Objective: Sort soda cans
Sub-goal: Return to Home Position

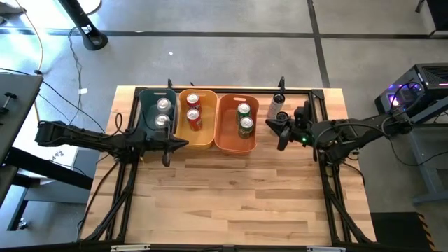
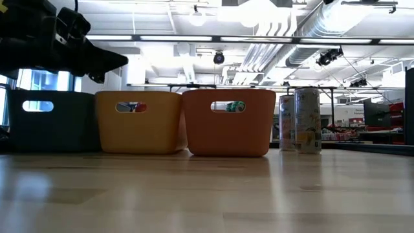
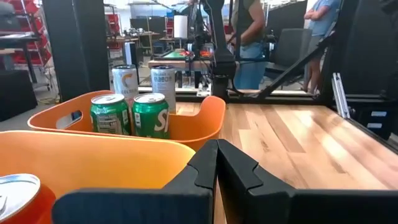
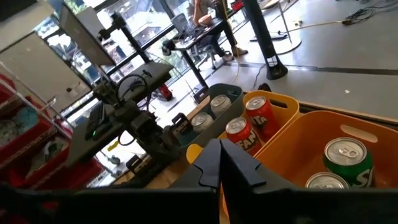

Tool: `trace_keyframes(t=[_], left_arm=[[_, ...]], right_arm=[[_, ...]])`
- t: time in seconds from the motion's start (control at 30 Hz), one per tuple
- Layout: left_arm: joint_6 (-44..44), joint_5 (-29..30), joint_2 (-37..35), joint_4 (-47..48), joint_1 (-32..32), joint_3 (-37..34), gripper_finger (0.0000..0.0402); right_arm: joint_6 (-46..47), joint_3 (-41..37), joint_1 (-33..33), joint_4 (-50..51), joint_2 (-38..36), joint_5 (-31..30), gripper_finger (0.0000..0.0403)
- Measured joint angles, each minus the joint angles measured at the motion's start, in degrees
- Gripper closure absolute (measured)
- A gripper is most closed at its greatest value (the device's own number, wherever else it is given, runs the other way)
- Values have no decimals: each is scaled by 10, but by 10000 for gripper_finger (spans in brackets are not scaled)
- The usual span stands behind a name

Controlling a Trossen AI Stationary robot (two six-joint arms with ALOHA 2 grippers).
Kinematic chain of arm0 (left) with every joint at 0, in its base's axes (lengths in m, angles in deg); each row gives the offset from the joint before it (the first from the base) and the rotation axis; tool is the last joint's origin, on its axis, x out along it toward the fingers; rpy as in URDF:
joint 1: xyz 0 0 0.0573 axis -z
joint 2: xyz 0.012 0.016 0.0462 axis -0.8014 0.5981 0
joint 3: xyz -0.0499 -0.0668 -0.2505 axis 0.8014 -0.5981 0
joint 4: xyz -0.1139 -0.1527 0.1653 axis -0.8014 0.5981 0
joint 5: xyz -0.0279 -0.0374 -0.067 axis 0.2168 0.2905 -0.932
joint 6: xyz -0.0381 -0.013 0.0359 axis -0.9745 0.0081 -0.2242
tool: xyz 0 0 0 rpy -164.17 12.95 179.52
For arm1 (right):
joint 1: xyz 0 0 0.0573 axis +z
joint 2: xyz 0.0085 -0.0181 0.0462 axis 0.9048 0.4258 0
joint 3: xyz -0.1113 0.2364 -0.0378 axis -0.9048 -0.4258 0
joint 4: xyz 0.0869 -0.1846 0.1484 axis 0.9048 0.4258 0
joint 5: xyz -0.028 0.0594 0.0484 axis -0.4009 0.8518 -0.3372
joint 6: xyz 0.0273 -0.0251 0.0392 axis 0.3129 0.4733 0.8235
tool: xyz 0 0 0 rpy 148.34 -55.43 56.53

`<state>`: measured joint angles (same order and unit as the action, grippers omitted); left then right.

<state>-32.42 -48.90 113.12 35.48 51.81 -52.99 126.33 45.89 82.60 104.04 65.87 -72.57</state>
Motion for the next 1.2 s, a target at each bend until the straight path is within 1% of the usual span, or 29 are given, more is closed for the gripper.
trace_keyframes(t=[0.2, 0.3, 0.43, 0.53, 0.63, 0.77, 1.03, 1.2], left_arm=[[-11, 0, 3, 9, 0, 0, 401], [-12, 0, 3, 8, 0, 0, 401], [-12, 0, -2, 18, 0, 1, 401], [-12, -2, -49, 51, 1, 0, 401], [-12, -2, -118, 113, 1, 0, 401], [-12, -2, -202, 151, 1, 0, 401], [-12, -2, -315, 159, 1, 0, 401], [-12, -1, -373, 158, 1, 0, 401]], right_arm=[[-24, 0, 0, 4, 0, 19, 403], [-30, 0, 0, 4, 0, 20, 403], [-63, 0, 0, 4, 0, 20, 403], [-64, 0, 0, 4, -1, 26, 403], [-64, 0, 0, 3, -1, 52, 403], [-65, 0, 0, -1, -1, 67, 403], [-79, 0, 0, -1, -1, 67, 403], [-80, 0, 0, -1, -1, 66, 403]])
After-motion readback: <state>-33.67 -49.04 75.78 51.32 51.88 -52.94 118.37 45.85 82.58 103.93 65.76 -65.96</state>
